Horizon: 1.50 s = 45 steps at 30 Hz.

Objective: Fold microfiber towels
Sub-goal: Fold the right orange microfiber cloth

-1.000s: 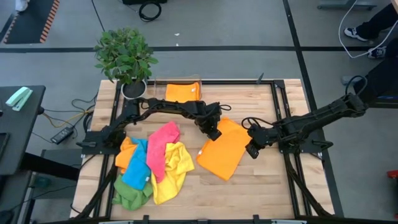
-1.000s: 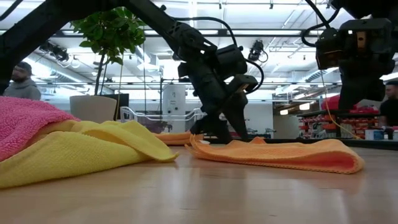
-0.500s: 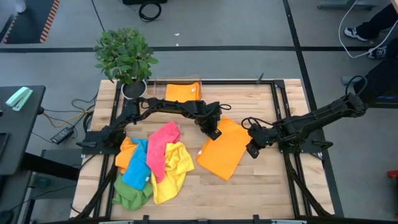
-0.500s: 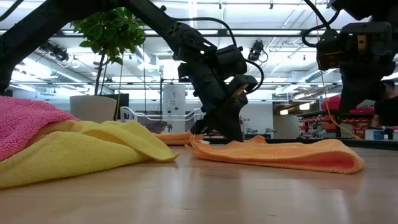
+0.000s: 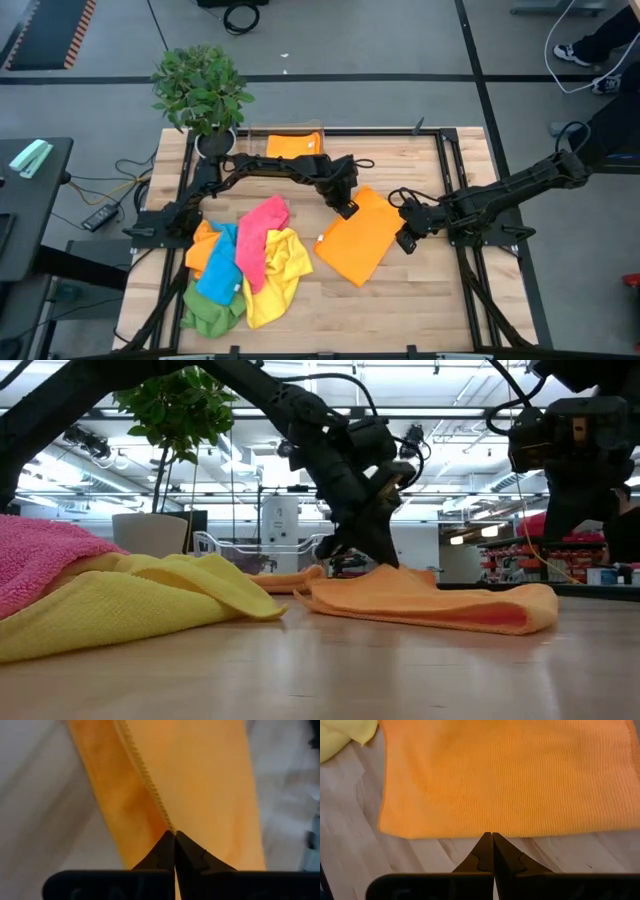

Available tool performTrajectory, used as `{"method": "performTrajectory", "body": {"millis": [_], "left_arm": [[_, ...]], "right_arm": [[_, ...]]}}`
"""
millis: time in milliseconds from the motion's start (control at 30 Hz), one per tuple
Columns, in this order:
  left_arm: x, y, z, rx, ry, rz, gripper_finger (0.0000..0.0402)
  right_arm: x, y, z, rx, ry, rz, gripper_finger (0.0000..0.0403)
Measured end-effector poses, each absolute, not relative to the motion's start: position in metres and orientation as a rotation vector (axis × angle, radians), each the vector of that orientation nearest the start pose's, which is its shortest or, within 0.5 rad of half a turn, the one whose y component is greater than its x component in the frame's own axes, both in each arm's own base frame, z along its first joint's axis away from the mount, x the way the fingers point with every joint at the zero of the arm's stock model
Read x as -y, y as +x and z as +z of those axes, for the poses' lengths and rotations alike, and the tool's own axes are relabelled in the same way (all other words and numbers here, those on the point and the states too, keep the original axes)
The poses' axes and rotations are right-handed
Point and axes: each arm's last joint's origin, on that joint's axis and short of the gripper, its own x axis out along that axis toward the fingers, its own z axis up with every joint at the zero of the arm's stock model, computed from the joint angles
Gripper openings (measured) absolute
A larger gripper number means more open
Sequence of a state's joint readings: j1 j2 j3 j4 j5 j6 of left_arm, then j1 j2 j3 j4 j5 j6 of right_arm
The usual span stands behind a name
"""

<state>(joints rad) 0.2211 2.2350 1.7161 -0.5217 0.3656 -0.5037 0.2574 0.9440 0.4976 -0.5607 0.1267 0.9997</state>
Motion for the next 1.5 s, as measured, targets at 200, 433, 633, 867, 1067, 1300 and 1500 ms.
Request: {"method": "performTrajectory", "body": {"millis": [200, 433, 633, 867, 1067, 1300, 1500], "left_arm": [[-0.100, 0.458, 0.144, -1.110, -0.729, 0.180, 0.0013], [-0.106, 0.451, 0.149, -1.139, -0.708, 0.235, 0.0033], [-0.112, 0.445, 0.170, -1.241, -0.662, 0.225, 0.0061], [-0.072, 0.449, 0.183, -1.331, -0.522, 0.110, 0.0046], [-0.020, 0.454, 0.168, -1.335, -0.435, 0.036, 0.0008], [-0.013, 0.439, 0.135, -1.392, -0.526, 0.142, 0.0010], [0.001, 0.439, 0.135, -1.400, -0.540, 0.159, 0.0015]], "right_arm": [[-0.038, 0.159, 0.184, -0.943, 0.739, -0.385, 0.0002], [-0.038, 0.163, 0.182, -0.907, 0.762, -0.448, 0.0002], [-0.042, 0.184, 0.167, -0.902, 0.752, -0.461, 0.0002], [-0.035, 0.194, 0.140, -1.022, 0.671, -0.556, 0.0002], [-0.025, 0.197, 0.143, -1.007, 0.641, -0.533, 0.0002], [-0.011, 0.195, 0.127, -1.080, 0.570, -0.527, 0.0002], [0.000, 0.187, 0.127, -1.094, 0.472, -0.483, 0.0002]]}}
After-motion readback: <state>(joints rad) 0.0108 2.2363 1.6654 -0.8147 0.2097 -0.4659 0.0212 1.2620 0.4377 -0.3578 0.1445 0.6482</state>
